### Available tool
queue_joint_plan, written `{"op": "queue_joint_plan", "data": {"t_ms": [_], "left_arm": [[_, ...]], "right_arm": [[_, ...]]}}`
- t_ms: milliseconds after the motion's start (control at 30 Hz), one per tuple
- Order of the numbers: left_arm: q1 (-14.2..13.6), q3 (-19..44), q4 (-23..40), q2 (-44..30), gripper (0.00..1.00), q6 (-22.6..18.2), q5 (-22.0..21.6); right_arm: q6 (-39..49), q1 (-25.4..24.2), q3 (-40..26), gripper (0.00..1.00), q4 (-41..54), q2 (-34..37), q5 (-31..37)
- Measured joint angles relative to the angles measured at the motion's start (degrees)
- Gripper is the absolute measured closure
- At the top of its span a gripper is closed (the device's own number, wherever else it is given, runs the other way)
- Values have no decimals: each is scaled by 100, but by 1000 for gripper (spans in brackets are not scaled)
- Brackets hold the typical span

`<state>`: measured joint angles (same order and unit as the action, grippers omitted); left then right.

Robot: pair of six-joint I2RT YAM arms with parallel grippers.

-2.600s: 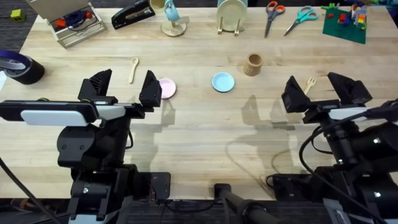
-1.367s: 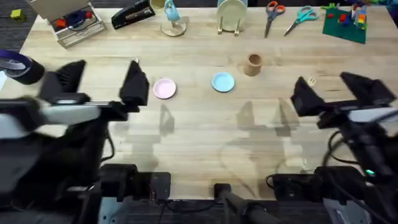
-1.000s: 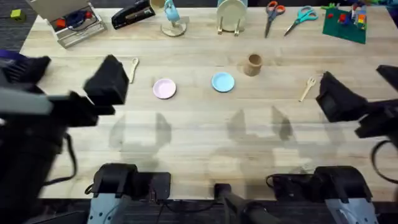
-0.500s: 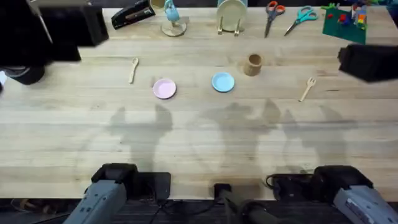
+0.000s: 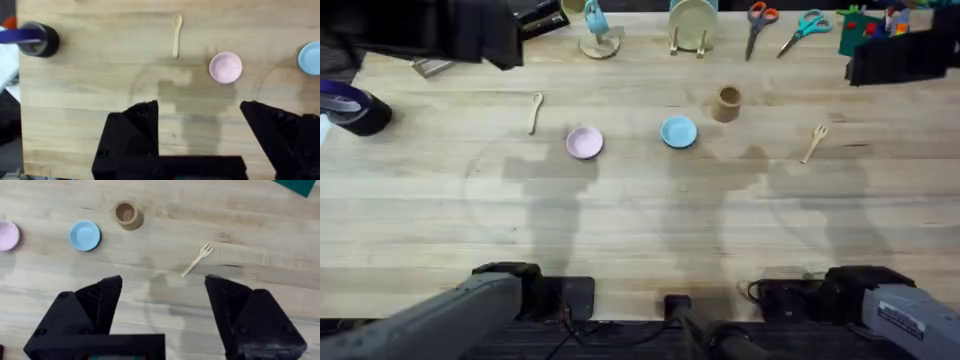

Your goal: Pick up a utensil and set it on the pink plate, then put the other utensil in the container.

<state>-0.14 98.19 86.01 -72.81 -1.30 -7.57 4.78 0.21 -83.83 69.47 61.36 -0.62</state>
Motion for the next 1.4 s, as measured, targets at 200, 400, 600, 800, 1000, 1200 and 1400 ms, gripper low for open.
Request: {"op": "queue_joint_plan", "data": {"t_ms": [200,400,600,800,1000,1200,1400], "left_arm": [[0,0,-49,-828,7,-2,0],[0,2,-159,-1631,8,0,0],[0,1,-315,-2342,7,0,0],[39,-170,-1081,-2547,7,0,2],[369,-625,-1619,-2545,7,-42,51],[702,-1126,-2196,-2543,7,-185,191],[756,-1615,-2760,-2543,8,-299,262]], "right_arm": [[0,0,0,6,-2,214,0],[0,0,0,6,0,251,0],[0,0,0,6,0,250,0],[0,0,0,5,0,251,0],[0,-2,0,6,0,252,0],[0,0,0,6,0,252,0],[0,-1,0,6,0,250,0]]}}
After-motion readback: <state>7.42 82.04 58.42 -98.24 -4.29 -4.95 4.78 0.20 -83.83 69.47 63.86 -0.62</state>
